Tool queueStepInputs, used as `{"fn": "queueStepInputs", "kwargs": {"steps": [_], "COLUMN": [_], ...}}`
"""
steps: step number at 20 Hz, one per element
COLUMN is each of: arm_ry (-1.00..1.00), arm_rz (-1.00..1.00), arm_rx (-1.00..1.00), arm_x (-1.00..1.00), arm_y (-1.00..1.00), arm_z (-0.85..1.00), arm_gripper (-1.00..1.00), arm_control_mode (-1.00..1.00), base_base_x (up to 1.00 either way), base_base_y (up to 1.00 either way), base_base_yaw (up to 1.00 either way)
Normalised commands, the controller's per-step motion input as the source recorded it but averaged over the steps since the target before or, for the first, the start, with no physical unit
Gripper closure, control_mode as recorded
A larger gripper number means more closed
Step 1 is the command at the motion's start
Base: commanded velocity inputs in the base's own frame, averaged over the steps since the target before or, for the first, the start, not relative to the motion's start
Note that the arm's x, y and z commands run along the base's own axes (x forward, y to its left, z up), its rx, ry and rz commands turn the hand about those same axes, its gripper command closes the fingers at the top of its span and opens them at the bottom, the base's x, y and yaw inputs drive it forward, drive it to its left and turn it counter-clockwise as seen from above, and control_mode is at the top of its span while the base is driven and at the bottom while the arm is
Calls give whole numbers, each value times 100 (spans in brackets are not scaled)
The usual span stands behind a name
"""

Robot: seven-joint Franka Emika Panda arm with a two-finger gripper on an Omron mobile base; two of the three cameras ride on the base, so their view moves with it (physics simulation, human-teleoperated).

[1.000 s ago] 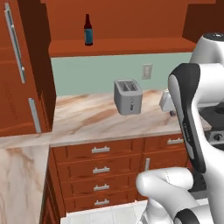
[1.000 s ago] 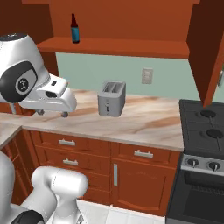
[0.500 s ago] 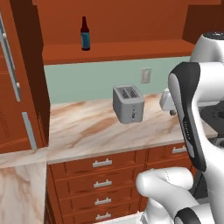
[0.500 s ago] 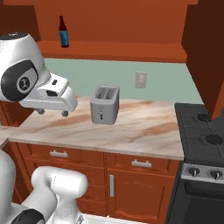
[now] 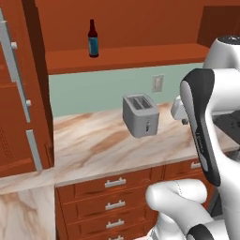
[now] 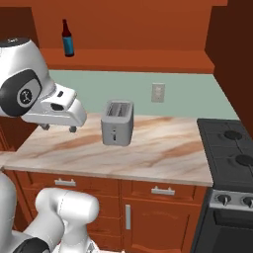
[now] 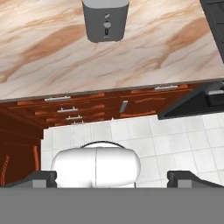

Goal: Get the candle and the beer from the cabinet and move them to the dining counter.

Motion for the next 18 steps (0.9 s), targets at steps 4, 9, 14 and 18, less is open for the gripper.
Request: {"fn": "queueStepInputs", "kwargs": {"steps": [4, 9, 14, 18], "arm_ry": [0, 0, 0, 0], "arm_rz": [0, 0, 0, 0], "arm_rx": [0, 0, 0, 0], "arm_x": [0, 0, 0, 0], "arm_y": [0, 0, 0, 0], "arm_z": [0, 0, 0, 0], "arm_gripper": [-100, -100, -100, -100], "arm_control_mode": [100, 100, 100, 100], "base_base_x": [56, 61, 58, 51], "base_base_y": [5, 0, 0, 0], "base_base_yaw": [-6, -6, 0, 1]}}
